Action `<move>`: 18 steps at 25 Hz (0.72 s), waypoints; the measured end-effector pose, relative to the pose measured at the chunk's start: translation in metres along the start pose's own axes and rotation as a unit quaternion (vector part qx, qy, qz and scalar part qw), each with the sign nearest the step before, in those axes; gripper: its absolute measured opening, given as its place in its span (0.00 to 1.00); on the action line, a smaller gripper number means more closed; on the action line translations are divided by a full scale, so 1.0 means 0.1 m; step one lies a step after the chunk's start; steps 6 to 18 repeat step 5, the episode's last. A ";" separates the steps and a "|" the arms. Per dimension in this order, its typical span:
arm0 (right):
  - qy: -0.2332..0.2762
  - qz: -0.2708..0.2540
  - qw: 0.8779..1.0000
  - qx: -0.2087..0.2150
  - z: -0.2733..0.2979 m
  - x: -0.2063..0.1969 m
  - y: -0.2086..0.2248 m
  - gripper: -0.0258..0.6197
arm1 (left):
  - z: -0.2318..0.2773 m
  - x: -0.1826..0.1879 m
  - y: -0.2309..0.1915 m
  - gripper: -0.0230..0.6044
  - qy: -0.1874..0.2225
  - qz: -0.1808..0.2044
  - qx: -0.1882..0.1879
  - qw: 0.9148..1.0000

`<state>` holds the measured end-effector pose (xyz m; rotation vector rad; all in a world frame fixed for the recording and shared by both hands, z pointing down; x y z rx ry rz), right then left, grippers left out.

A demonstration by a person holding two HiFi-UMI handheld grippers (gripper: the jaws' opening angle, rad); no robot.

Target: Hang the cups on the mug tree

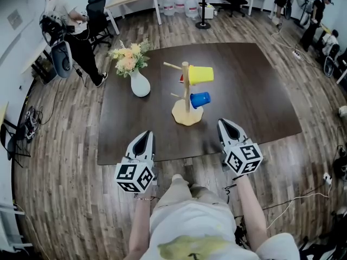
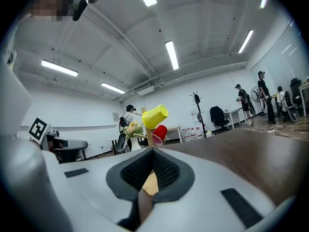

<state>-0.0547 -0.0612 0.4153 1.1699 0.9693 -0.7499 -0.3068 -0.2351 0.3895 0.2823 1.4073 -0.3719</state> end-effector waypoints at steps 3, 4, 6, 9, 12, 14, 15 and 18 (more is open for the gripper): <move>0.002 -0.002 1.000 0.000 -0.01 0.02 0.03 0.07 | 0.02 0.01 0.03 0.07 0.004 0.001 0.000 1.000; 0.002 -0.003 1.000 0.000 -0.01 0.02 0.04 0.07 | 0.03 0.02 0.03 0.07 0.006 0.001 0.000 1.000; 0.002 -0.003 1.000 0.000 -0.01 0.02 0.05 0.07 | 0.04 0.02 0.04 0.07 0.007 0.001 0.000 1.000; 0.002 -0.003 1.000 0.000 -0.01 0.02 0.05 0.07 | 0.04 0.02 0.04 0.07 0.007 0.001 0.000 1.000; 0.002 -0.003 1.000 0.000 -0.01 0.02 0.05 0.07 | 0.04 0.02 0.04 0.07 0.007 0.001 0.000 1.000; 0.002 -0.003 1.000 0.000 -0.01 0.02 0.05 0.07 | 0.04 0.02 0.04 0.07 0.007 0.001 0.000 1.000; 0.002 -0.003 1.000 0.000 -0.01 0.02 0.05 0.07 | 0.04 0.02 0.04 0.07 0.007 0.001 0.000 1.000; 0.002 -0.003 1.000 0.000 -0.01 0.02 0.05 0.07 | 0.04 0.02 0.04 0.07 0.007 0.001 0.000 1.000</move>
Point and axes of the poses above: the fingertips, and each gripper's own axes: z forward along the fingers, y to its right, x out of its top, the point moved 7 cm from there along -z, backward along the fingers, and after that the axes turned 11 degrees about z, right-handed, at the moved point
